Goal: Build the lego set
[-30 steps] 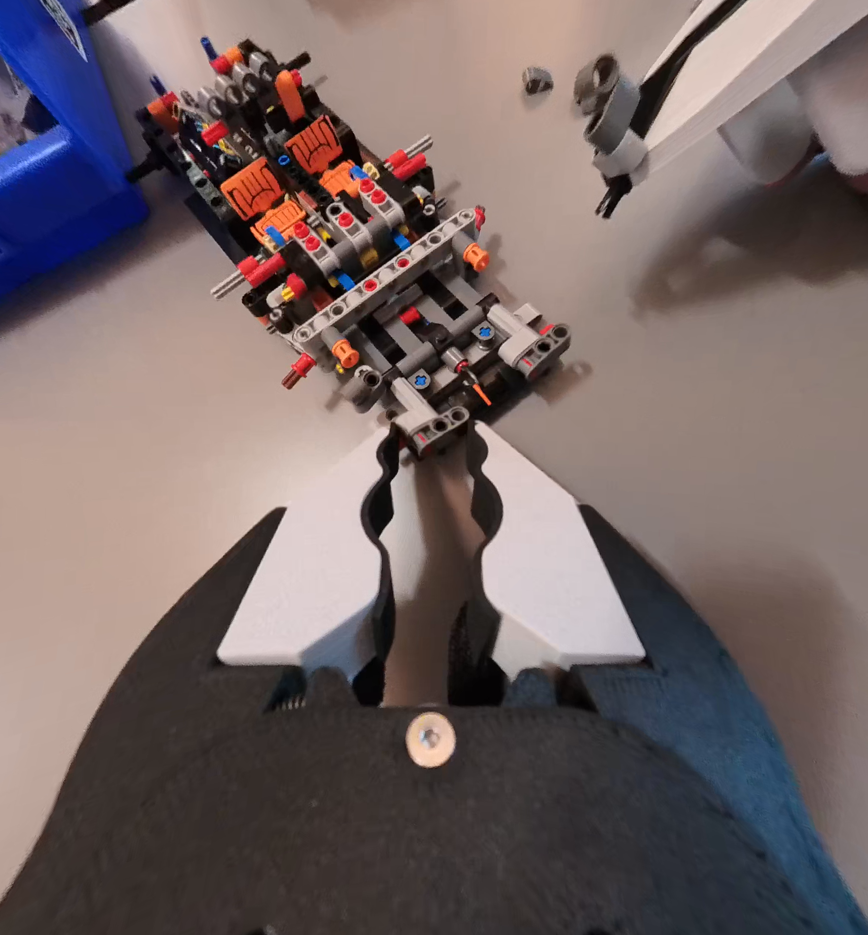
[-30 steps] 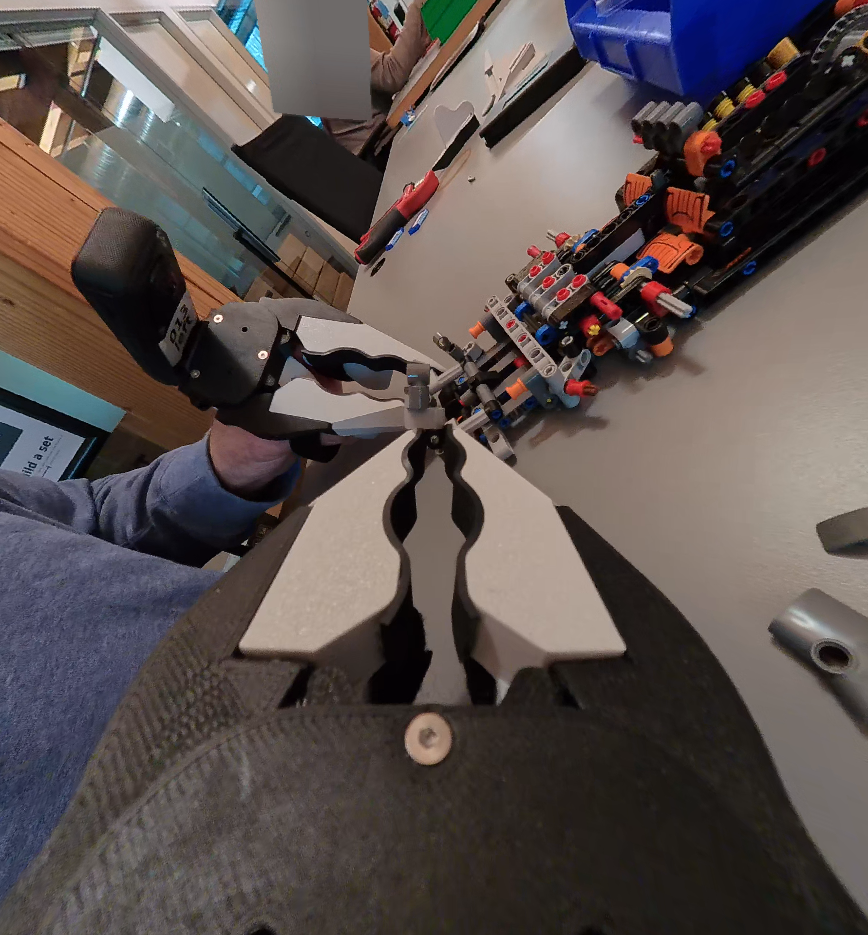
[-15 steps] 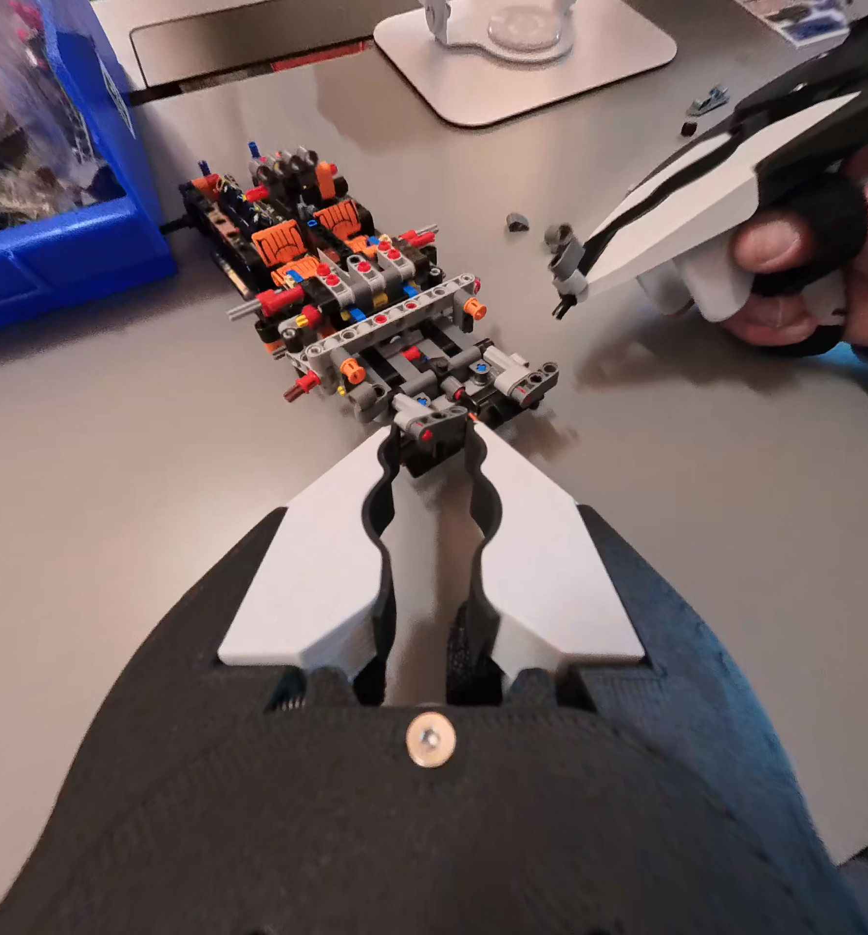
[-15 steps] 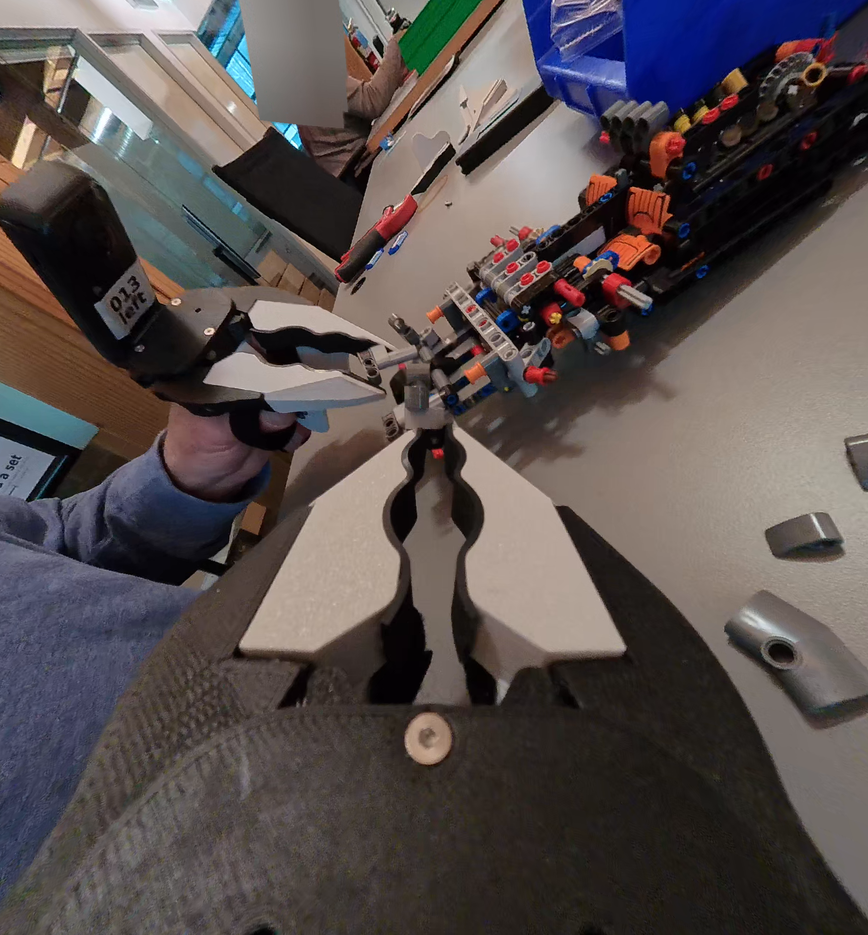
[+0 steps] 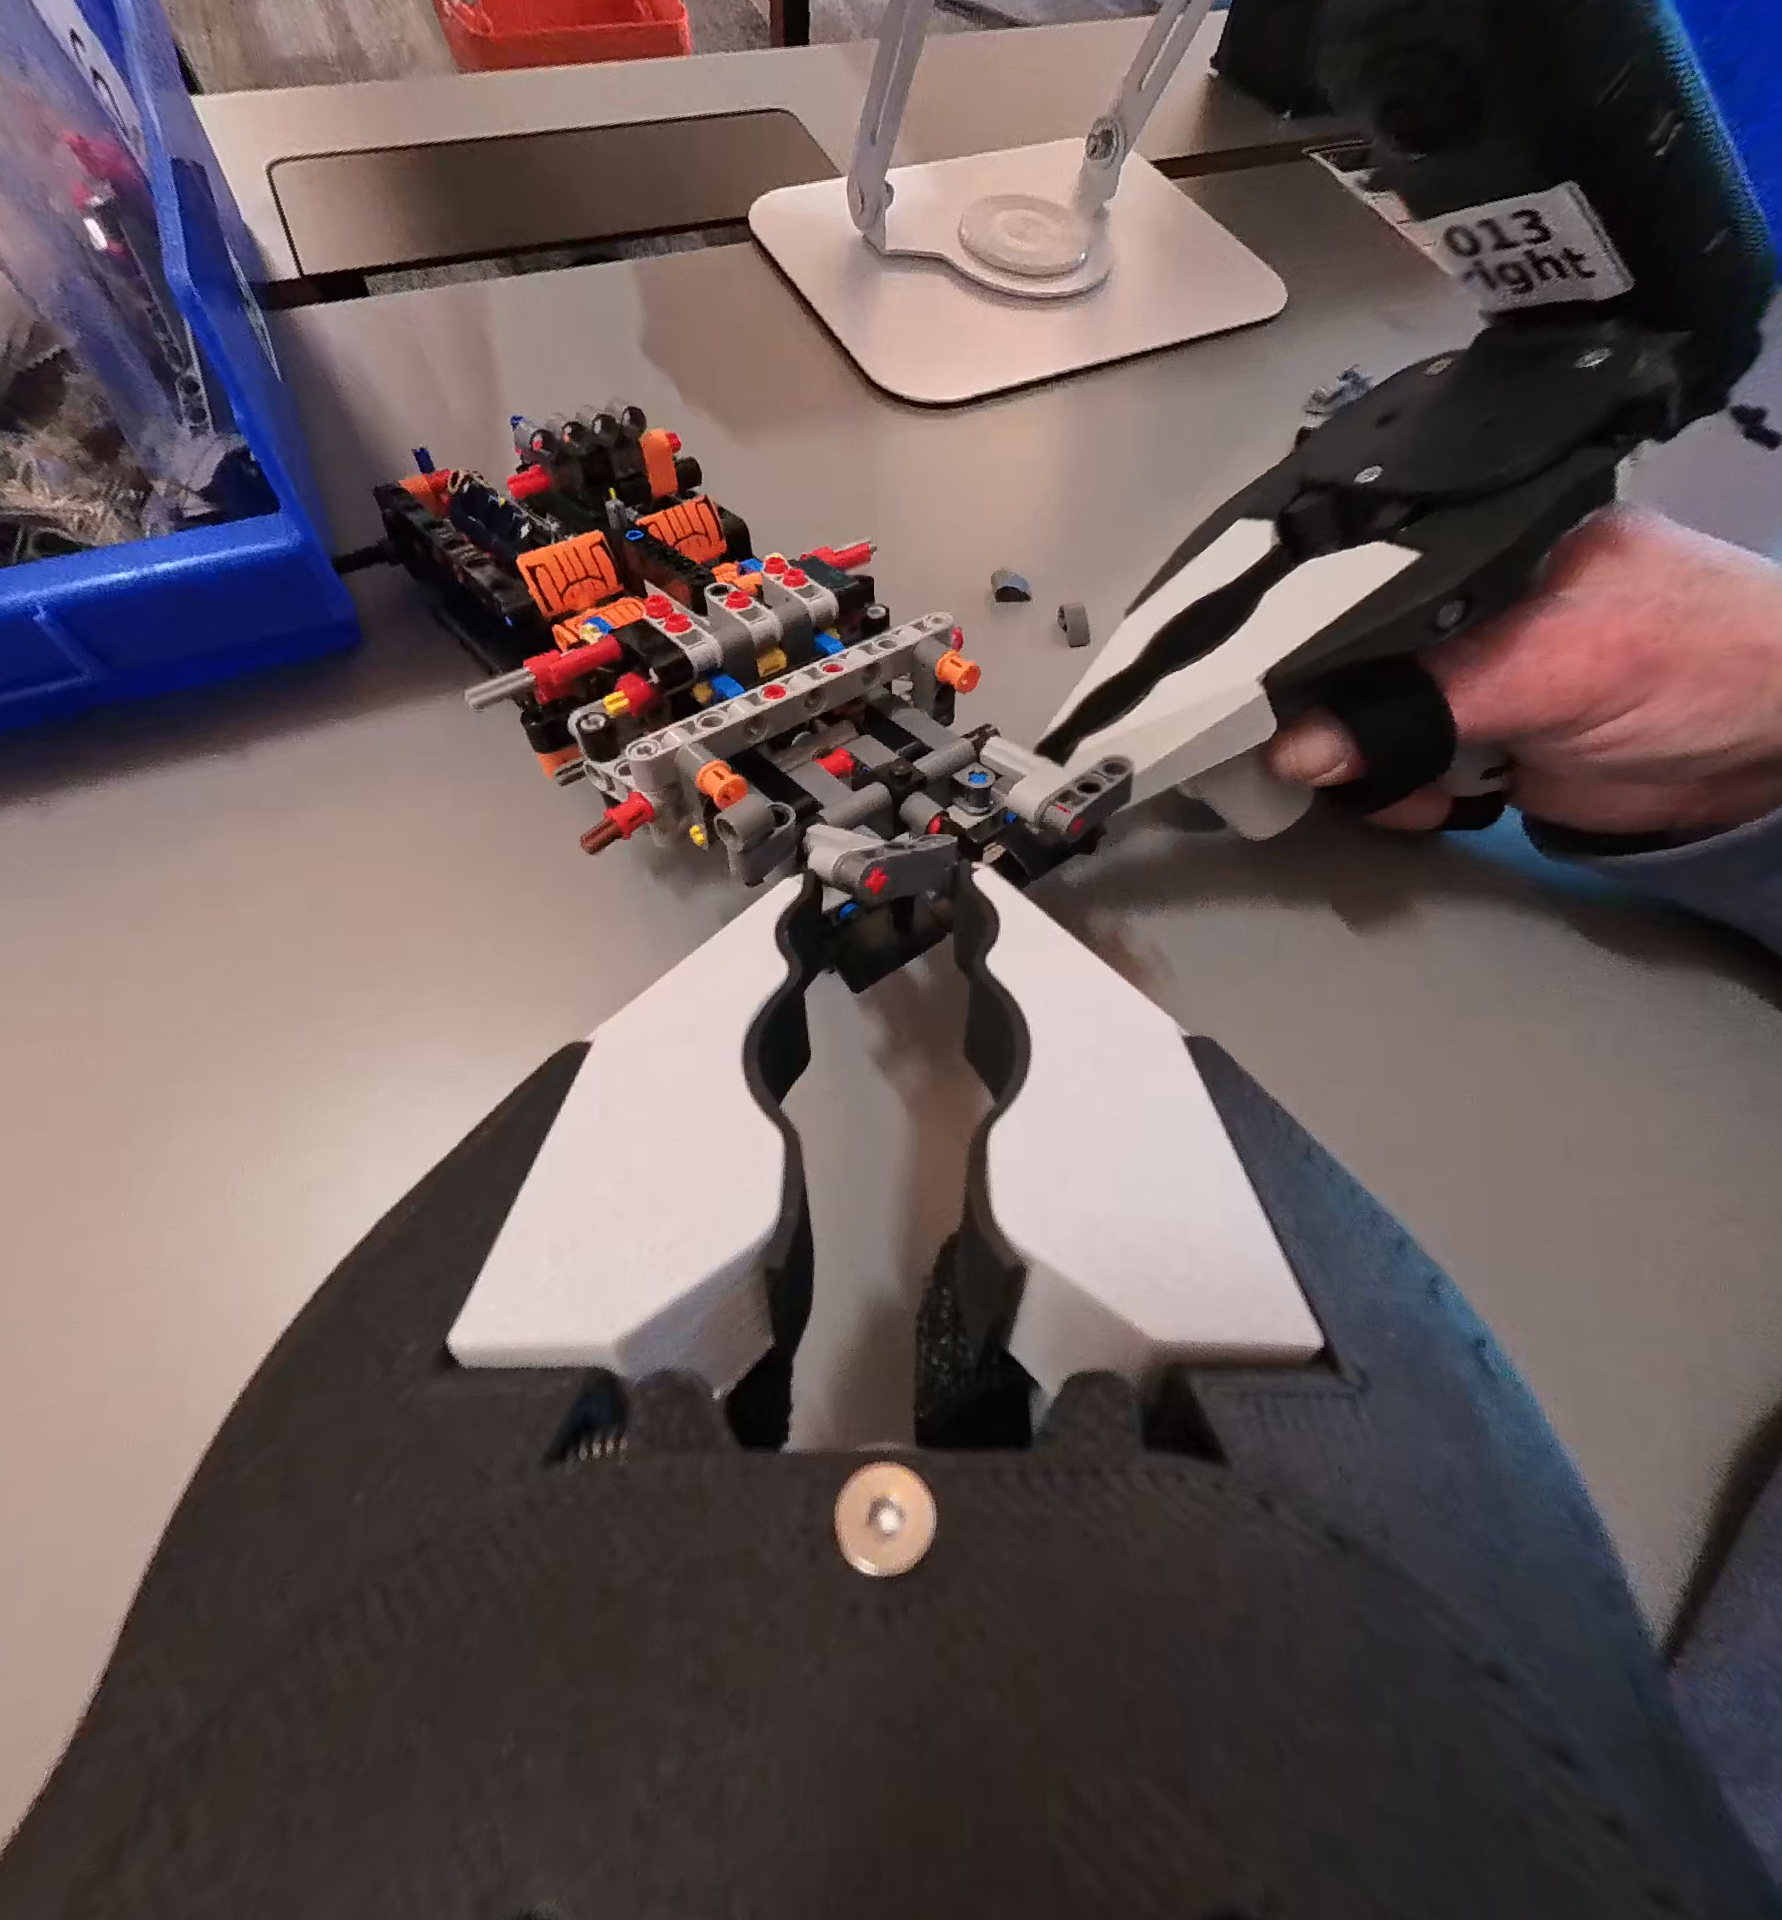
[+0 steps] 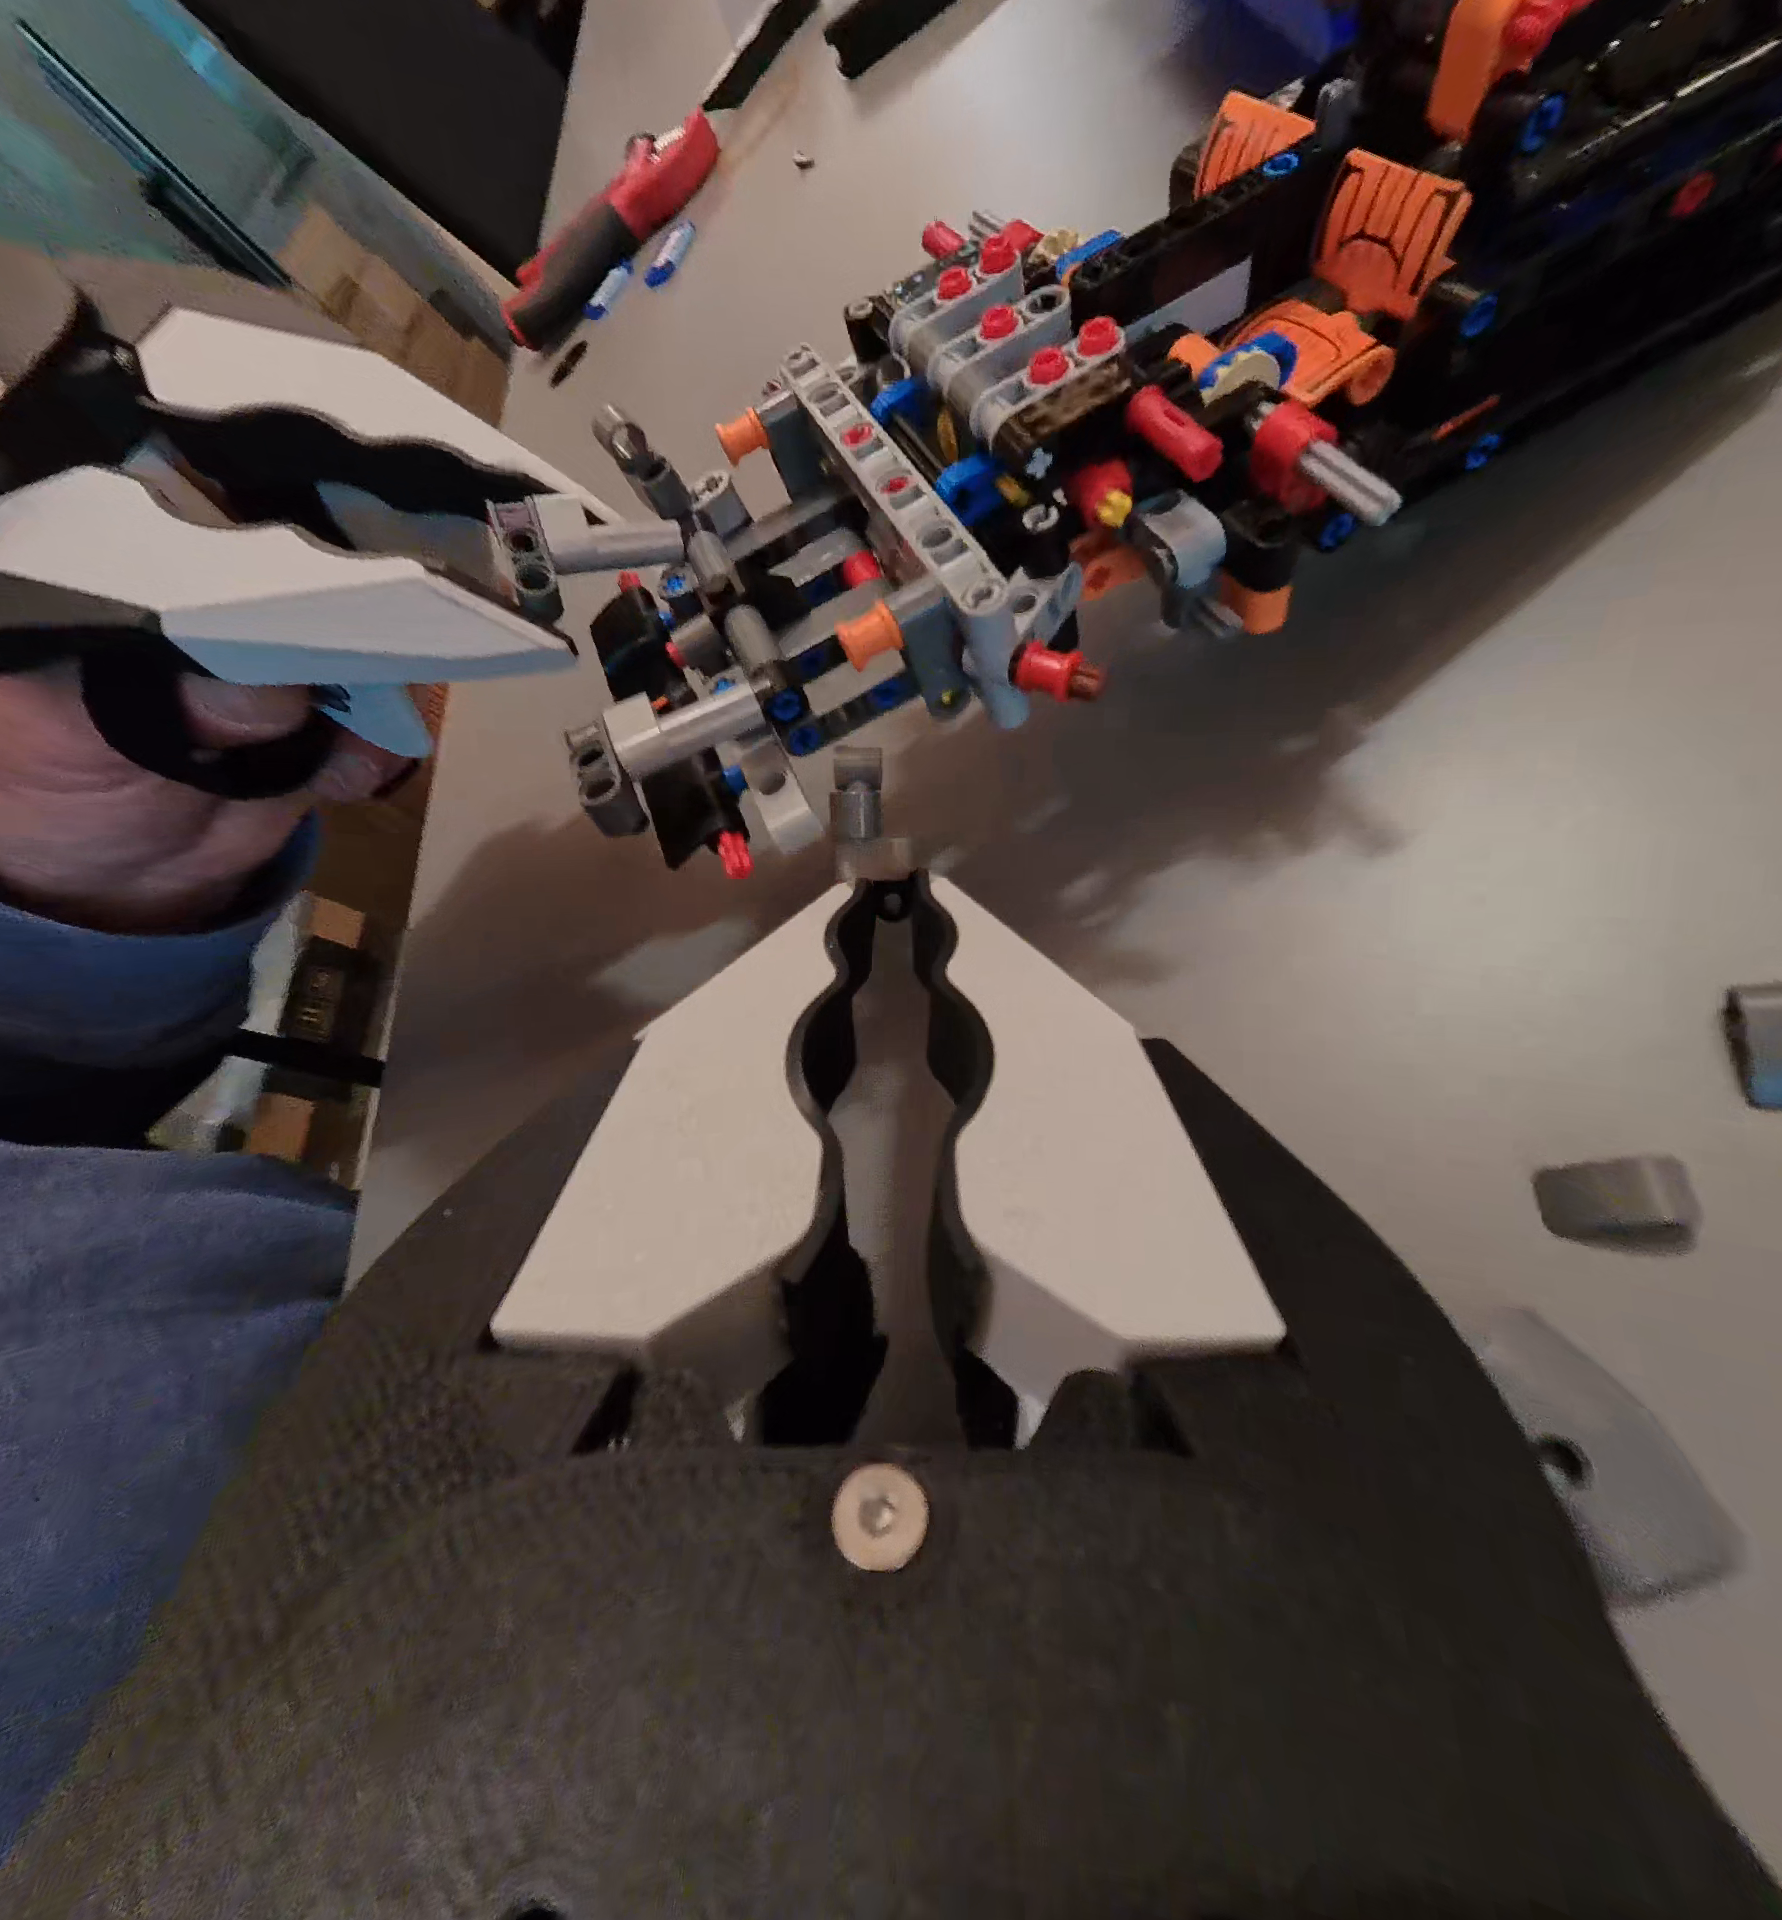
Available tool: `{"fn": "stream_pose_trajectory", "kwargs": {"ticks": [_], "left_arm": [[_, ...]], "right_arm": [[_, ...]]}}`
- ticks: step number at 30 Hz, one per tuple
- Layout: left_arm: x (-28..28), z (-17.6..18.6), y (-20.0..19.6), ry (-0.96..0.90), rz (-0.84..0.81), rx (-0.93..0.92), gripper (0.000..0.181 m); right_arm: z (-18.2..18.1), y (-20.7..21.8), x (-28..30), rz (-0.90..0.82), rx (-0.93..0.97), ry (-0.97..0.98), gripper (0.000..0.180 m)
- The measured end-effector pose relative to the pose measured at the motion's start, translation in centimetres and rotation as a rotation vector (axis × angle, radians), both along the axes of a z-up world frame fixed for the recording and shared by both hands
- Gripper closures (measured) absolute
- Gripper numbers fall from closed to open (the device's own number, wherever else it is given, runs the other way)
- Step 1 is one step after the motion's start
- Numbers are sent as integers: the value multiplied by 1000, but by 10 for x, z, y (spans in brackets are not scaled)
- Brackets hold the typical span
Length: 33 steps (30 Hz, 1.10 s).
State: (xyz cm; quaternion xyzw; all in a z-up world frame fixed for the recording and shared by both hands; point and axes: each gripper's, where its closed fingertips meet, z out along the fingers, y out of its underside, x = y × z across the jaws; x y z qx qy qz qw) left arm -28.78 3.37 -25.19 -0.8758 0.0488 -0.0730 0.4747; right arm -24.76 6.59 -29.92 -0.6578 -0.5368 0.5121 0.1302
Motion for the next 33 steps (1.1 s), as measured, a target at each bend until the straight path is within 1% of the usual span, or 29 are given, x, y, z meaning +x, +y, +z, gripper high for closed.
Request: {"fn": "stream_pose_trajectory", "kwargs": {"ticks": [7,10,11,13,16,19,21,22,24,26,30,31,32,33], "left_arm": [[-6,1,1,-38,-1,34,156],[-5,3,2,8,-19,80,151],[-4,3,3,27,-28,95,146],[-5,3,4,115,-24,113,139],[-8,5,5,370,-10,150,119],[-7,11,6,542,-25,191,110],[-8,3,8,618,-56,156,105],[-10,-2,7,647,-66,131,104],[-6,-11,2,624,-111,97,108],[5,-15,-6,622,-196,86,115],[-1,-50,-20,779,-354,-131,117],[-6,-57,-21,824,-371,-168,118],[-8,-61,-21,852,-395,-190,124],[-8,-60,-18,879,-411,-187,123]], "right_arm": [[12,-3,-7,30,-130,55,175],[15,-3,-8,35,-172,67,175],[15,-3,-8,37,-174,68,175],[17,-3,-9,37,-185,77,175],[21,-2,-11,38,-212,95,175],[25,-2,-14,38,-222,115,175],[24,-4,-17,46,-219,110,175],[23,-5,-18,53,-214,102,175],[23,-6,-18,57,-203,105,175],[22,-2,-14,48,-186,101,175],[19,3,-8,42,-161,88,175],[18,3,-7,46,-152,83,175],[16,2,-7,49,-145,77,175],[15,2,-7,50,-137,72,175]]}}
